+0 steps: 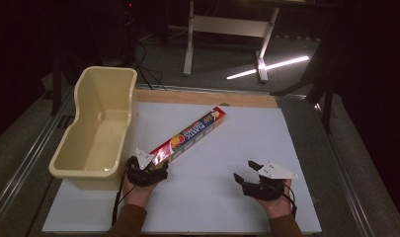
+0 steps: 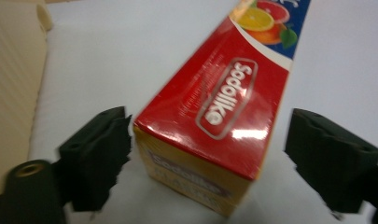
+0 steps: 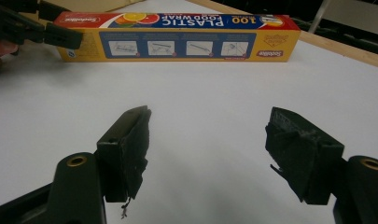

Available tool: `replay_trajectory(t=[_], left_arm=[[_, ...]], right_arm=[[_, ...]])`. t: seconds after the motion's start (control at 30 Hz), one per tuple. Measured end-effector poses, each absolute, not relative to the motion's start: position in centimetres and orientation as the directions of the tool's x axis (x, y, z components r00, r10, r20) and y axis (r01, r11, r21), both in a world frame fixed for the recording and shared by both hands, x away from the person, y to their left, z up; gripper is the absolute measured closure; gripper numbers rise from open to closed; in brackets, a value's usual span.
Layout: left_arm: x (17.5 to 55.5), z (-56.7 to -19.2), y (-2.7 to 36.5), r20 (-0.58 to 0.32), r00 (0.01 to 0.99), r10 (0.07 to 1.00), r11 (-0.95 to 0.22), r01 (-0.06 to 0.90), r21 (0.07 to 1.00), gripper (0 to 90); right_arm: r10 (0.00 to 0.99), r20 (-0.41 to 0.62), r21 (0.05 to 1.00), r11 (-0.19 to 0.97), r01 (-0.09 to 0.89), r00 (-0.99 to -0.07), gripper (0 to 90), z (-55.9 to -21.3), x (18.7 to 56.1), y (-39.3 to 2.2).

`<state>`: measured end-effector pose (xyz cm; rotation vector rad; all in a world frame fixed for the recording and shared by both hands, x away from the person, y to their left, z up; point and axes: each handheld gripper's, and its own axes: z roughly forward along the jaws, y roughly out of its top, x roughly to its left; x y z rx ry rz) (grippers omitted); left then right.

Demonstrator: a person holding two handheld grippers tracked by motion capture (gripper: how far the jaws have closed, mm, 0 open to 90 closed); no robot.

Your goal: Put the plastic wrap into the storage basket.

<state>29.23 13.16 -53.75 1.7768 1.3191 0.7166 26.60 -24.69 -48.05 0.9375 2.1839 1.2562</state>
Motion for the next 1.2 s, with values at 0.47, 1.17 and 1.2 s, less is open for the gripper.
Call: replay_trajectory(t=[0.47, 1.17, 1.2], left_arm=[[27.3, -53.2, 12.1, 0.006, 0.426, 0.905, -0.246, 0.510, 0.824, 34.4], [25.4, -53.0, 8.9, -0.035, 0.561, 0.827, -0.296, 0.489, 0.820, 35.7], [25.4, -53.0, 9.0, -0.034, 0.562, 0.827, -0.298, 0.488, 0.821, 35.6]], right_arm=[[0.741, -0.044, 0.873, 0.355, 0.335, -0.670, 29.9, -48.2, 26.7, -24.6], [0.750, -0.039, 0.875, 0.345, 0.340, -0.661, 29.9, -48.2, 26.7, -25.1], [0.750, -0.039, 0.875, 0.345, 0.340, -0.660, 29.9, -48.2, 26.7, -25.1]])
